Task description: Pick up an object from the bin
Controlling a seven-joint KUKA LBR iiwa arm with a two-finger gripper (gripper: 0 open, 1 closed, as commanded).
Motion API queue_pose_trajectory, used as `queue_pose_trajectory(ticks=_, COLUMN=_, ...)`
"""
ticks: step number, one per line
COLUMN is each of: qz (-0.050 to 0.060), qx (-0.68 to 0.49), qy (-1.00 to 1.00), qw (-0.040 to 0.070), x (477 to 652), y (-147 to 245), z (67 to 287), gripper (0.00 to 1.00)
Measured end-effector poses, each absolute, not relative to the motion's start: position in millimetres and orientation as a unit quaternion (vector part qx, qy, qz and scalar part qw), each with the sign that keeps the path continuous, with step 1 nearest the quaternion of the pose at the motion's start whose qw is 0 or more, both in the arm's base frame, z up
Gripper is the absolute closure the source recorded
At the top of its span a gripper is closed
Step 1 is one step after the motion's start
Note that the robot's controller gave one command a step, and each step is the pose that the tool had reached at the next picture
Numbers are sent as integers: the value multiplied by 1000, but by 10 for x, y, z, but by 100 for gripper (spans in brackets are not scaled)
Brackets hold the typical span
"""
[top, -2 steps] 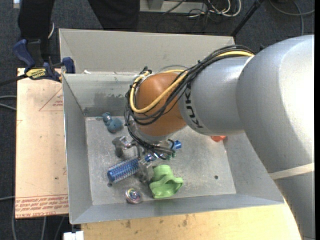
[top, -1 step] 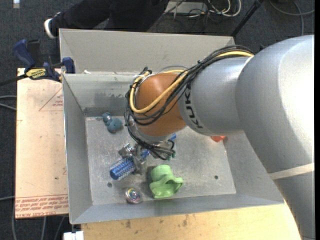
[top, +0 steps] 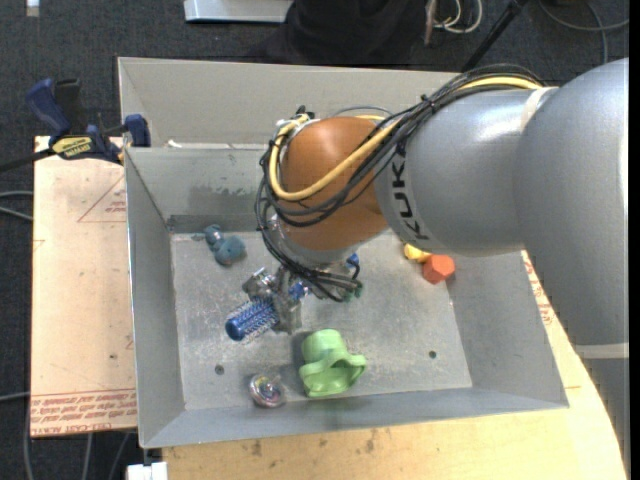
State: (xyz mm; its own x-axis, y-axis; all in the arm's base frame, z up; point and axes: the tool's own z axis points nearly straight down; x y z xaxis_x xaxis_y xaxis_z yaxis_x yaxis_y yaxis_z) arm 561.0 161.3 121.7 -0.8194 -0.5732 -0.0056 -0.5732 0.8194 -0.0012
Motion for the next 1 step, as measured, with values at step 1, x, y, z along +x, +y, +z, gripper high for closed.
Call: queue_pose_trajectory(ticks=1, qz=0, qx=-299, qy=954, qw=2, x=5619, y=1618, z=1525, gripper=100)
